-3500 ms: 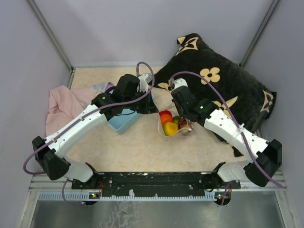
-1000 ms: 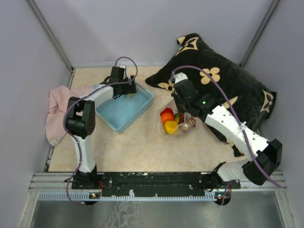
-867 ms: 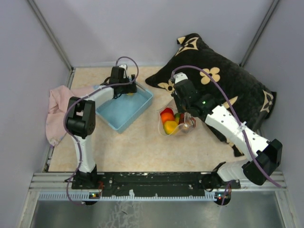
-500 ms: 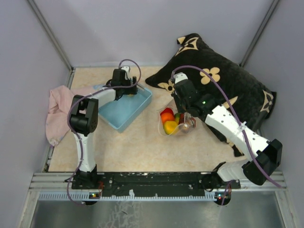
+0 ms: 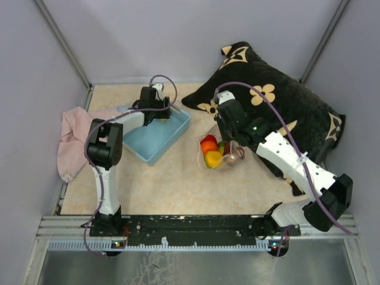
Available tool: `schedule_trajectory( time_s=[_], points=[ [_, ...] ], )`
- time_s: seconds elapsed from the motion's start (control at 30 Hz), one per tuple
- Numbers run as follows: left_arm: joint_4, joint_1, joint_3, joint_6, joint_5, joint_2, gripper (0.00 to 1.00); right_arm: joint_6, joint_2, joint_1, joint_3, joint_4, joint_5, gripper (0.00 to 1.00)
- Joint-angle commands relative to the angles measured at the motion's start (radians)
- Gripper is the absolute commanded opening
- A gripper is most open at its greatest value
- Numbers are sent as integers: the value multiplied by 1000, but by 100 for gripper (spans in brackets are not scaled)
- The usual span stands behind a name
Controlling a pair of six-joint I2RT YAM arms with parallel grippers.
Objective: Place the food in the zip-top bag and seal the zipper
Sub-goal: Pick up the fake fruit from the bin, then place the fake fruit in the zipper food storage bag.
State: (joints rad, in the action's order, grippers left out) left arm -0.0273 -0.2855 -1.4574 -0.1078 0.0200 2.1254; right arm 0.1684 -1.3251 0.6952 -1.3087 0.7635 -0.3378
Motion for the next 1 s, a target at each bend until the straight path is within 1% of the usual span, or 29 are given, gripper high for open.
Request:
schedule_trajectory(
  time_s=[0.0,0.17,0.33,0.5,0.7,0.97],
  points=[
    [20,3,41,-21,49,-51,55,6,4,-8,-15,-43,5,0],
    [38,3,78,-67,81,-126,50,3,17,-8,-10,-47,-2,0],
    [84,3,88,-90,121,-181,48,19,39,-8,5,-50,4,0],
    [109,3,141,-128,170,-265,47,28,54,-8,7,-52,7,0],
    [130,1,218,-171,332,-400,47,21,82,-8,20,-70,-3,0],
    [108,-4,340,-174,475,-599,47,16,75,-8,2,-78,-12,0]
  ],
)
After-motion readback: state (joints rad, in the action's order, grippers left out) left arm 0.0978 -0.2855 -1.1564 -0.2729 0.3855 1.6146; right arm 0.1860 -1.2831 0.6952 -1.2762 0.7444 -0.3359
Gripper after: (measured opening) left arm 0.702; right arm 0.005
